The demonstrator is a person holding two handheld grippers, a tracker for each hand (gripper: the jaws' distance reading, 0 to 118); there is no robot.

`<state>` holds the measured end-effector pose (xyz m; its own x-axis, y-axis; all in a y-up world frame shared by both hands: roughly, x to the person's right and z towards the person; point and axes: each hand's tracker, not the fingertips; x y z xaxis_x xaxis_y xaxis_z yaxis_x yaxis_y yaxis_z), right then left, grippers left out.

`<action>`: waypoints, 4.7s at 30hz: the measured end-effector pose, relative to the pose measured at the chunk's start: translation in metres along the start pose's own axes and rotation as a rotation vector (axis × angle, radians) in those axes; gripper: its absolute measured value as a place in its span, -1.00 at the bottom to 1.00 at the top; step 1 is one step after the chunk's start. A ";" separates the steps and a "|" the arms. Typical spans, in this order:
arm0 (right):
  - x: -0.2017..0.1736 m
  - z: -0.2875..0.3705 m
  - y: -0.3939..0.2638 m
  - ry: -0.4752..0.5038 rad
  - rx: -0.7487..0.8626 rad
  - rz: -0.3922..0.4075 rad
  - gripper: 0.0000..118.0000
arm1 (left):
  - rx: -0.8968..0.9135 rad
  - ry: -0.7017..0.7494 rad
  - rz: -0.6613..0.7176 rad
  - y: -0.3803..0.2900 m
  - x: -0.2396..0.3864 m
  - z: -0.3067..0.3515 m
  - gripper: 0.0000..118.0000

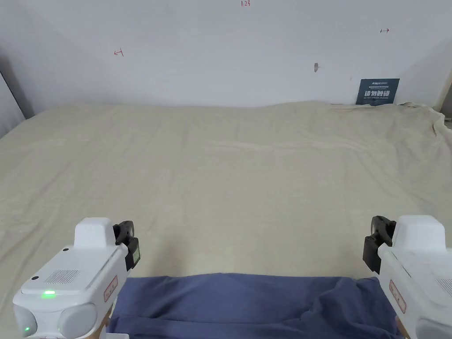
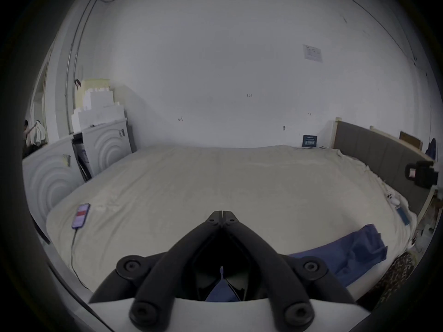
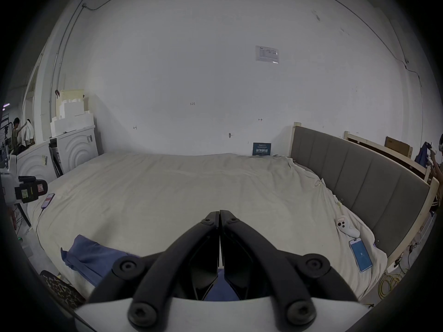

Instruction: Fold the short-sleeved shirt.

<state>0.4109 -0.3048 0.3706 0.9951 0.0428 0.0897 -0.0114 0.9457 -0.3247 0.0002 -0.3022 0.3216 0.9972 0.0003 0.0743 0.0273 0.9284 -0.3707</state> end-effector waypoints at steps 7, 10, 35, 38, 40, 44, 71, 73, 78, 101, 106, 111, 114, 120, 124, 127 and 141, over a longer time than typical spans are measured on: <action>-0.001 0.000 0.004 0.010 -0.007 -0.010 -1.00 | -0.120 -0.097 0.058 -0.008 -0.024 -0.019 -1.00; -0.001 -0.001 0.005 0.009 -0.016 -0.013 -1.00 | -0.212 -0.150 0.122 -0.013 -0.045 -0.031 -1.00; -0.007 -0.031 -0.002 -0.017 -0.140 0.004 -1.00 | -0.689 -0.278 0.476 -0.119 -0.169 -0.143 0.29; -0.007 -0.033 -0.002 -0.021 -0.148 0.001 -1.00 | -0.734 -0.303 0.491 -0.123 -0.166 -0.154 0.27; -0.007 -0.033 -0.003 -0.023 -0.154 -0.003 -1.00 | -0.749 -0.312 0.470 -0.127 -0.163 -0.158 0.27; -0.005 -0.033 -0.006 -0.026 -0.164 -0.013 -1.00 | -0.748 -0.310 0.430 -0.127 -0.157 -0.160 0.21; 0.021 -0.027 -0.007 -0.026 -0.151 -0.071 -1.00 | -0.725 -0.241 0.236 -0.071 -0.136 -0.132 -0.95; 0.022 -0.026 -0.006 -0.023 -0.147 -0.074 -1.00 | -0.718 -0.205 0.228 -0.064 -0.144 -0.127 -0.95; 0.026 -0.022 -0.006 -0.011 -0.137 -0.079 -1.00 | -0.713 -0.130 0.235 -0.051 -0.165 -0.116 -0.95; 0.063 -0.004 -0.022 -0.017 -0.120 -0.134 -1.00 | -0.848 -0.489 0.179 -0.036 0.105 -0.166 -0.95; 0.075 -0.002 -0.027 -0.037 -0.120 -0.133 -1.00 | -0.905 -0.438 0.153 -0.067 0.143 -0.188 -0.95; 0.078 0.003 -0.030 -0.051 -0.131 -0.139 -1.00 | -0.927 -0.395 0.121 -0.085 0.161 -0.195 -0.69; 0.080 0.004 -0.032 -0.055 -0.134 -0.141 -1.00 | -0.899 -0.390 0.118 -0.079 0.159 -0.188 0.22; 0.076 0.004 -0.029 -0.049 -0.132 -0.138 -1.00 | -0.773 -0.421 0.105 -0.039 0.137 -0.161 0.86; 0.071 0.003 -0.026 -0.036 -0.124 -0.132 -1.00 | -0.660 -0.424 0.142 -0.008 0.104 -0.135 0.86; 0.064 0.004 -0.021 -0.025 -0.120 -0.131 -1.00 | -0.559 -0.406 0.167 0.003 0.074 -0.121 0.87; 0.059 0.001 -0.022 -0.007 -0.128 -0.129 -1.00 | -0.404 -0.254 0.034 -0.062 0.031 -0.117 -0.98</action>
<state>0.4701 -0.3223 0.3838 0.9868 -0.0735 0.1442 0.1292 0.8947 -0.4275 0.0379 -0.4034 0.2387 0.9509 0.1661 0.2610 0.0695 0.7073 -0.7035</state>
